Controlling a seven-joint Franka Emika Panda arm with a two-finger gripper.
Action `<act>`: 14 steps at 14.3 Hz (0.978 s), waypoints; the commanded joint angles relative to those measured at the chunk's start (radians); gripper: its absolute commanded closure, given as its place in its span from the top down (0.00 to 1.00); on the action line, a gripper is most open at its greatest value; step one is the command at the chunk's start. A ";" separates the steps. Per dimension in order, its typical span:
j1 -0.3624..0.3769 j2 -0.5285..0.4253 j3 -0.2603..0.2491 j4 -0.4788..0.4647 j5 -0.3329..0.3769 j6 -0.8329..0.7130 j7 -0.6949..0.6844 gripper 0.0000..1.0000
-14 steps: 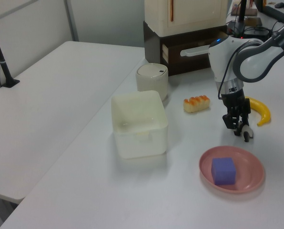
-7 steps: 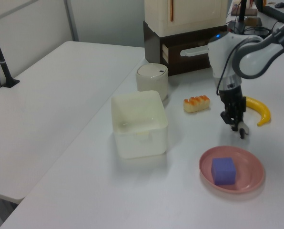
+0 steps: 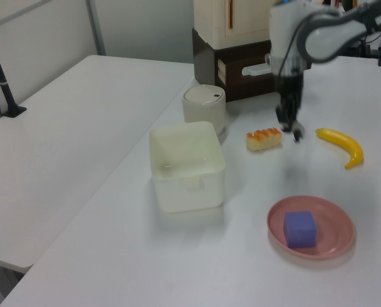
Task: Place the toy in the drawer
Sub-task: 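Carry the held panda toy over to the open wooden drawer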
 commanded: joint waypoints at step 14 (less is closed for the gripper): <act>-0.211 0.170 -0.112 0.333 -0.192 0.439 -0.457 0.29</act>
